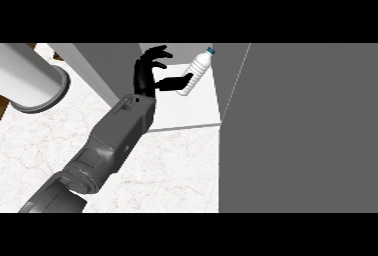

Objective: Pick up the bottled water, place it into the cabinet and close the cabinet

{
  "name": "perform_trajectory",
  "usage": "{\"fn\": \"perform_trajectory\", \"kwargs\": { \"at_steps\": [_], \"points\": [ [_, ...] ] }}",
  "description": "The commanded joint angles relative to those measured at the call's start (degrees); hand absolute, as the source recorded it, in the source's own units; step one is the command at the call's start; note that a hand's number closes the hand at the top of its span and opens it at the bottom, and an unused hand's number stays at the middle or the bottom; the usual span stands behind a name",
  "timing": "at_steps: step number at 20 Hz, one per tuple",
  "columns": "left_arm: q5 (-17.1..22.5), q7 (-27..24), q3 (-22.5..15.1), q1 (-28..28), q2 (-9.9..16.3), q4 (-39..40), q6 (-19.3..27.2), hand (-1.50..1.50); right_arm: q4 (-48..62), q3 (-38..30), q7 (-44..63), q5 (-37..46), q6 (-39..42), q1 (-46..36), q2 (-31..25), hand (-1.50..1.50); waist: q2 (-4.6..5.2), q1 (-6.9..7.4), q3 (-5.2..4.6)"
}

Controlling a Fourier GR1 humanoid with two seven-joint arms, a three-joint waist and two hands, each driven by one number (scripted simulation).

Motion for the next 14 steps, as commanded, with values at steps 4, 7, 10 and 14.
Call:
{"fn": "perform_trajectory", "kwargs": {
  "at_steps": [4, 7, 10, 14],
  "points": [
    [-2.2, -0.8, -0.8, -3.8, 2.2, 3.8, 1.5, -1.50, -3.8, -2.1, 2.0, -5.5, 1.4, 2.3, -1.4, -1.50, 0.30, -0.58, -0.02],
    [-1.0, -2.5, 0.7, -2.8, 0.9, 3.6, 1.1, -1.50, -2.1, -0.8, 0.2, -4.7, 2.7, 2.2, -1.1, -1.50, 0.36, -0.70, -0.05],
    [-1.9, -2.4, 0.0, -4.7, 0.0, 3.0, -3.2, -1.50, -0.8, 0.0, -0.2, -4.2, 3.2, 1.4, -0.9, -1.50, 0.22, -0.36, -0.02],
    [0.9, -10.0, 3.2, -1.9, -1.9, -1.7, -8.3, -1.50, -4.6, 0.8, 1.3, -3.6, 3.1, 4.3, -1.0, -1.50, -0.47, 0.92, -0.11]
  ]
}}
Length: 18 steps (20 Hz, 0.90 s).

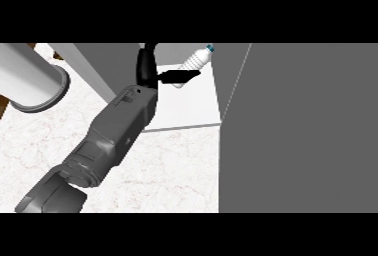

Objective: Pick up the bottled water, place it into the cabinet and close the cabinet

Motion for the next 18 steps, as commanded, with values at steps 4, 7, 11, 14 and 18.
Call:
{"fn": "perform_trajectory", "kwargs": {
  "at_steps": [4, 7, 11, 14, 18],
  "points": [
    [2.5, -5.0, 3.5, -1.0, -0.2, -3.4, -10.2, -1.50, -2.9, -0.8, 2.0, -3.8, 0.2, -0.6, -0.2, -1.50, -0.34, 1.56, 0.04],
    [2.5, -5.7, 4.1, -0.5, -1.2, -3.3, -11.7, -1.50, -3.7, -1.2, 3.1, -4.5, 0.9, 0.7, -0.8, -1.50, -0.94, 2.41, 0.08],
    [2.0, -5.9, 4.0, 0.9, -2.8, -4.5, -11.9, -1.50, -5.4, -0.5, 4.6, -5.2, 0.1, 1.7, 0.4, -1.50, -1.52, 3.42, 0.10],
    [3.0, -3.9, 1.4, 4.3, -2.8, -10.3, -10.1, -1.50, -2.4, -0.4, 2.4, -3.2, 0.3, 1.4, 1.5, -1.50, -2.14, 3.72, 0.14],
    [3.2, -3.1, 1.0, 7.4, -2.9, -14.9, -11.2, -1.50, -8.1, 1.6, 8.1, -3.2, -1.7, 1.3, 1.7, -1.50, -2.28, 5.31, 0.09]
  ]
}}
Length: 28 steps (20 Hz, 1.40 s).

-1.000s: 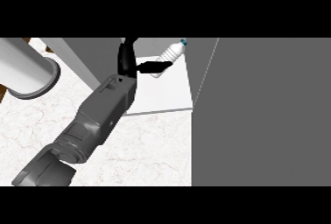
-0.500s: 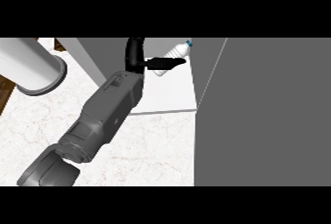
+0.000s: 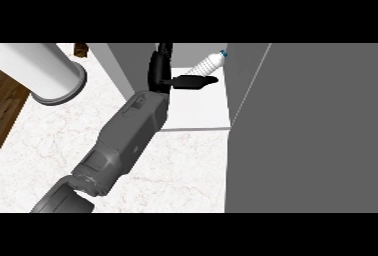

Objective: Pick up the bottled water, place it into the cabinet and close the cabinet

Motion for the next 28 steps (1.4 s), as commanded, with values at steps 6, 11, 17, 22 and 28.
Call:
{"fn": "perform_trajectory", "kwargs": {
  "at_steps": [6, 11, 17, 22, 28],
  "points": [
    [3.9, 3.6, -8.5, 12.6, -0.2, -17.0, -4.2, -1.50, -4.6, 6.0, 4.0, 2.1, -3.3, 0.2, 3.0, -1.50, -0.47, 1.19, -0.02],
    [7.0, 4.3, -15.4, 21.5, -0.2, -30.3, -4.6, -1.50, -4.8, 4.7, 3.1, 1.6, -3.0, 2.5, 1.9, -1.50, -0.67, 1.27, -0.01],
    [3.4, 5.3, -18.2, 31.5, 0.5, -44.2, -4.8, -1.50, -6.1, 4.5, 3.0, 2.6, -3.2, 2.5, 0.9, -1.50, -0.55, 1.73, 0.02],
    [2.5, 8.6, -22.0, 41.6, 5.4, -57.7, -5.4, -1.50, -4.3, 6.3, 0.2, 7.6, -2.0, 2.5, -0.2, -1.50, -0.61, 1.73, 0.01],
    [3.8, 11.6, -21.8, 48.0, 12.2, -65.3, -8.0, 1.50, -6.4, 6.5, 1.0, 9.9, 5.8, 3.0, -9.4, 1.50, -0.62, 1.80, -0.02]
  ]
}}
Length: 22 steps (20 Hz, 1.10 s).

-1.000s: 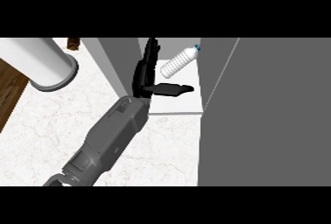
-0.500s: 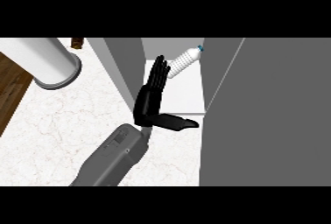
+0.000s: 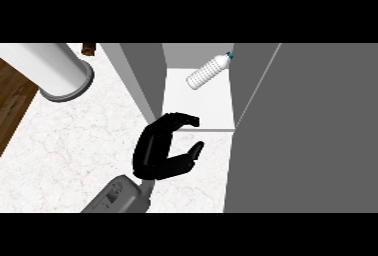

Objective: Pick up the bottled water, place it into the cabinet and close the cabinet

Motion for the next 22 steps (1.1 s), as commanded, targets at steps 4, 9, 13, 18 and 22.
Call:
{"fn": "perform_trajectory", "kwargs": {
  "at_steps": [4, 9, 13, 18, 22],
  "points": [
    [1.3, 1.6, 0.5, 13.0, 10.2, -15.6, -2.3, 1.50, -6.2, 2.4, 1.3, 4.0, 5.8, 1.9, -6.9, 1.50, -0.09, 0.31, 0.02],
    [2.2, 0.1, 4.0, 18.7, 13.7, -19.2, -2.0, -1.50, -9.2, 4.5, -1.1, 8.5, 7.8, 0.4, -9.9, 1.50, -0.24, -0.05, -0.03],
    [4.5, 0.4, 6.0, 22.4, 14.7, -24.1, -1.7, -1.50, -10.5, 11.4, 1.6, 13.5, 6.9, 0.1, -10.3, 1.50, -0.36, -0.23, -0.14],
    [8.6, -1.1, 9.4, 27.8, 17.9, -25.5, -6.4, -1.50, -11.0, 18.8, 4.9, 14.1, 9.6, -3.1, -14.3, 1.50, -0.41, 1.08, -0.41],
    [11.8, -0.6, 13.2, 30.8, 21.7, -27.1, -9.7, -1.50, -10.5, 22.6, 7.1, 15.7, 9.4, -6.8, -15.4, 1.50, -0.65, 1.11, -0.48]
  ]
}}
